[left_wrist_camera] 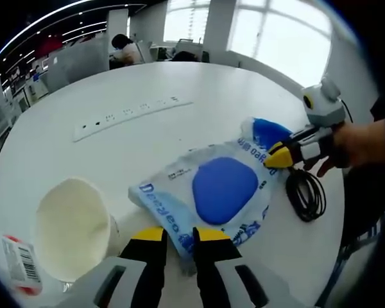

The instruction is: Arrange the tabletop items into an orderly group along one side of the table until the central work area is clear of visible clutter.

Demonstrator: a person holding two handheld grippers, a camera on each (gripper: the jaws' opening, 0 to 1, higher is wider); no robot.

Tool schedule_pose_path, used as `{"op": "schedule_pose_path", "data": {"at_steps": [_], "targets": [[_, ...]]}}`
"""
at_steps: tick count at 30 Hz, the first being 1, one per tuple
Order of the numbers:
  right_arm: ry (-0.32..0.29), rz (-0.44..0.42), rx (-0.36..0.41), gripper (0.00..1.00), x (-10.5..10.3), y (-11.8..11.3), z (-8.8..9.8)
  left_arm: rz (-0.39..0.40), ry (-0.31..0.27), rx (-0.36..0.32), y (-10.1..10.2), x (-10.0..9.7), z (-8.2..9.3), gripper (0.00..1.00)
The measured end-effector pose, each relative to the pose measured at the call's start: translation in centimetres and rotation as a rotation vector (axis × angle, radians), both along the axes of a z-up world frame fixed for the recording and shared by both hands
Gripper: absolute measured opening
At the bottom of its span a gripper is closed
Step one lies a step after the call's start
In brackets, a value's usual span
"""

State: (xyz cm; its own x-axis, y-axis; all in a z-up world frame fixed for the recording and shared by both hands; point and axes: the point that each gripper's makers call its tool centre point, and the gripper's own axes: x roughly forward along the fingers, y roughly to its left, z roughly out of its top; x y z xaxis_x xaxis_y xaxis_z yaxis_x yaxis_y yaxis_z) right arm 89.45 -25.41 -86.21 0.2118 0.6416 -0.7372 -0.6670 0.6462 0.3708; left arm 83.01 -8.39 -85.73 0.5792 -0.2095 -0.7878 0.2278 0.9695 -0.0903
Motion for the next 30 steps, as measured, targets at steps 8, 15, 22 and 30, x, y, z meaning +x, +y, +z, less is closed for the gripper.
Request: {"op": "schedule_pose_path", "data": {"at_steps": [8,15,22,30], "targets": [[0.0,-0.009,0.0,0.1,0.1,-0.2,-0.3,-0.005,-0.009,-0.001,-0.3,0.0,0.5,0.15],[-0.01,-0.006,-0.009,0.1,-0.4,-0.8,0.2,-0.007,-0.013,0.0,-0.3,-0.2,0.5,0.16],[-0.022,-0.004,-0.009,0.09,-0.5,-0.9,0.7,-0.007,-0.02,0.003,-0.2,-0.4,0.9,0.18],[-0.028,-0.003,-0.01,0.09,-0.4,-1.0,0.8,-0.018,-0.025,0.007,-0.4,-0.5,1.1,0.21]]}}
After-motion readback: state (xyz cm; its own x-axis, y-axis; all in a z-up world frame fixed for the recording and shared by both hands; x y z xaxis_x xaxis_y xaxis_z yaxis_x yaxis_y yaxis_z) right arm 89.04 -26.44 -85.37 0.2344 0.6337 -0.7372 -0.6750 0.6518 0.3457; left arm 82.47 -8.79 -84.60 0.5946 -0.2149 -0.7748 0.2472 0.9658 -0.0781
